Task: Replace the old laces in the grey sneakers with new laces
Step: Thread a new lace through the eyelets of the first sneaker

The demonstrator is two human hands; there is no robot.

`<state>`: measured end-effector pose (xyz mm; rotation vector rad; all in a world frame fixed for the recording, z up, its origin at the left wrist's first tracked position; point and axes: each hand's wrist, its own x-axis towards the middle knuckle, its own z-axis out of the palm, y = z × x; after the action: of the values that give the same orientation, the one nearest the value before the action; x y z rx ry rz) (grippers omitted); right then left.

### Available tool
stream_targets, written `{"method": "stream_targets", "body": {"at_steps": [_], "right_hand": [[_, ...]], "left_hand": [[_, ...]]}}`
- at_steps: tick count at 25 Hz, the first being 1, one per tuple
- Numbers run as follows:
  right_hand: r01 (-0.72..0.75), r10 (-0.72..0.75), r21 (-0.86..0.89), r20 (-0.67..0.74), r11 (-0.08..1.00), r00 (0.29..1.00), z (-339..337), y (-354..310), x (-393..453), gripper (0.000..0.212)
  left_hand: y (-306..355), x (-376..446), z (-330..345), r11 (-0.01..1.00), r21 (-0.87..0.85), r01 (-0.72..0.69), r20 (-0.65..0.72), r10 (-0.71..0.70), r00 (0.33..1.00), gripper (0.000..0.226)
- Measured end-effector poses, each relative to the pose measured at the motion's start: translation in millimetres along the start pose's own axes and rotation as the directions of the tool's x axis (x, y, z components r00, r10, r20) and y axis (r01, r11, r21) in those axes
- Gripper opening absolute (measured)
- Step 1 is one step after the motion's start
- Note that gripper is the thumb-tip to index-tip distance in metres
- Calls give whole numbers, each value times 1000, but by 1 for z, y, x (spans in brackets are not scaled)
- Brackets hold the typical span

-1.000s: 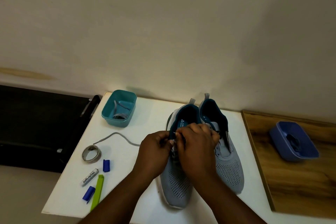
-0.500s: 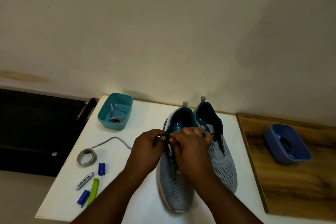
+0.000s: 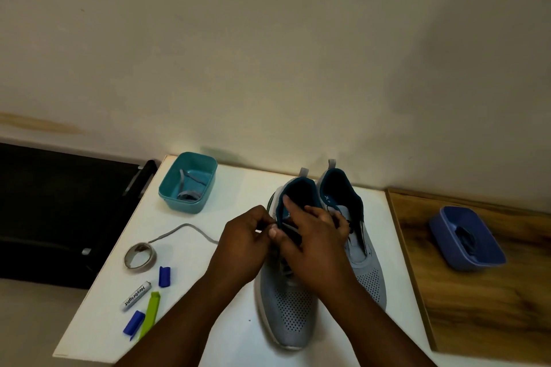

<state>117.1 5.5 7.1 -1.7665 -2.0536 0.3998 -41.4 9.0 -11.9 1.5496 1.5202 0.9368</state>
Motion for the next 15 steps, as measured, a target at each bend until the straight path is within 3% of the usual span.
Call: {"method": "stream_targets", "body": {"at_steps": [3,5,7,10,15], "right_hand": [[54,-49,-187,35,981,998,-2,0,0,42],[31,-28,-234,20,972,999,0,1,0,37],[16,-14,-225,13,974,1000,3,-2,-2,44],[-10,16,-150,41,989,999,4,1,-1,61],[-28,32,66,-58,997,998,-13,15,1,24]], "left_hand": [[-4,4,-14,997,-23,67,-40,-68,997,18],[-8,8,-26,953,-206,222,-174,-259,950,12],[-6,10,-29,885,-362,293,-209,-383,900,8],[3,7,-21,918,-308,249,-173,-312,934,8],[2,5,-22,896,-346,280,-192,-359,913,19]]}}
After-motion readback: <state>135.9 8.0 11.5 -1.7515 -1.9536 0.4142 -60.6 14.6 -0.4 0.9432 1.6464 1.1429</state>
